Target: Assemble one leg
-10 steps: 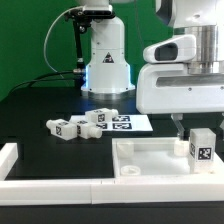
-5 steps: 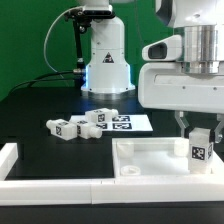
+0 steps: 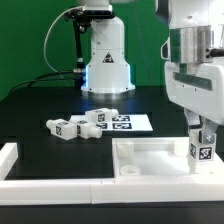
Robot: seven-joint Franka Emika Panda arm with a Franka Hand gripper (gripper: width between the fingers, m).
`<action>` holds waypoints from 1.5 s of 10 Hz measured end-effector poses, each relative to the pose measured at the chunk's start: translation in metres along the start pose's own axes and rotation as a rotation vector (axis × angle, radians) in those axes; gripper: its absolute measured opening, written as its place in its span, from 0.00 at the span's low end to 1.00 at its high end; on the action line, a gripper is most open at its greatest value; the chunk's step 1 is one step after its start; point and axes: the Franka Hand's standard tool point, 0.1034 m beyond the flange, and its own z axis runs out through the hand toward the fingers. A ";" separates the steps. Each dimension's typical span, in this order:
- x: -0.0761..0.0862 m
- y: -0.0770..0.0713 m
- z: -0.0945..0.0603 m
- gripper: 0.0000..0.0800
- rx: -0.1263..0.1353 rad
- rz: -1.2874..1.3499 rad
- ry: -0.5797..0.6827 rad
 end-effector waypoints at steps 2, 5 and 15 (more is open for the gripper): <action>0.000 0.000 0.000 0.36 0.000 0.093 -0.002; -0.001 0.000 0.000 0.36 0.013 0.445 -0.027; -0.009 -0.007 -0.045 0.80 0.079 -0.024 -0.058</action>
Offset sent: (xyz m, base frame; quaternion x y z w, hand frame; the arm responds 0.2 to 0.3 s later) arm 0.0000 0.0000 0.0000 0.0000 0.0000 0.1938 0.9810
